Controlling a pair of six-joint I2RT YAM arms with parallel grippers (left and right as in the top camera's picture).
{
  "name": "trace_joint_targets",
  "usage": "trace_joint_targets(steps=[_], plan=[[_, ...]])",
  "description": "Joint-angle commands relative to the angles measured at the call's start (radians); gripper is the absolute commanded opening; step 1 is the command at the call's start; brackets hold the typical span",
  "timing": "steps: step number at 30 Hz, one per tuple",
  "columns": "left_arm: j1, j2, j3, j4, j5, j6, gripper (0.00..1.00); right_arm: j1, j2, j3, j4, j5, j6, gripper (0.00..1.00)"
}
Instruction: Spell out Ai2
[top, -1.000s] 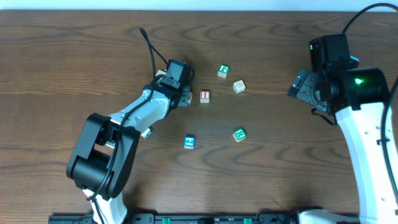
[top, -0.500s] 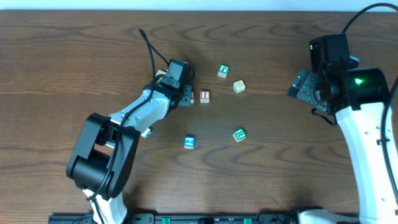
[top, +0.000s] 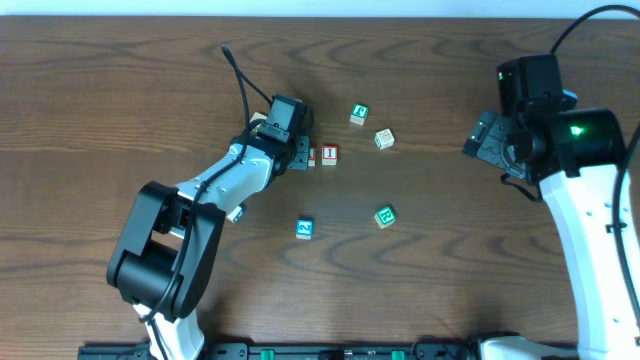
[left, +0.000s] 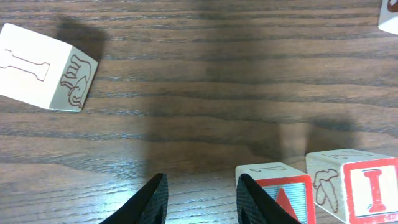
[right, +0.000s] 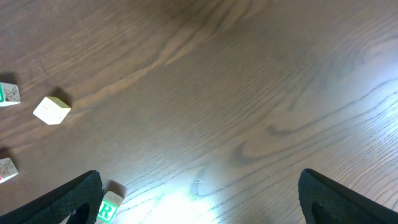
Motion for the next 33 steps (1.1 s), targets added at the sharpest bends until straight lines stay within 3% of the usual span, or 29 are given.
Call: trace_joint_targets(steps=[1, 33], plan=[[0.006, 0.02, 0.015, 0.003, 0.025, -0.019, 0.37, -0.007, -0.003, -0.001, -0.003, 0.014, -0.008, 0.99], [0.006, 0.02, 0.016, -0.034, 0.056, -0.069, 0.36, -0.007, -0.003, -0.001, -0.003, 0.014, -0.008, 0.99]])
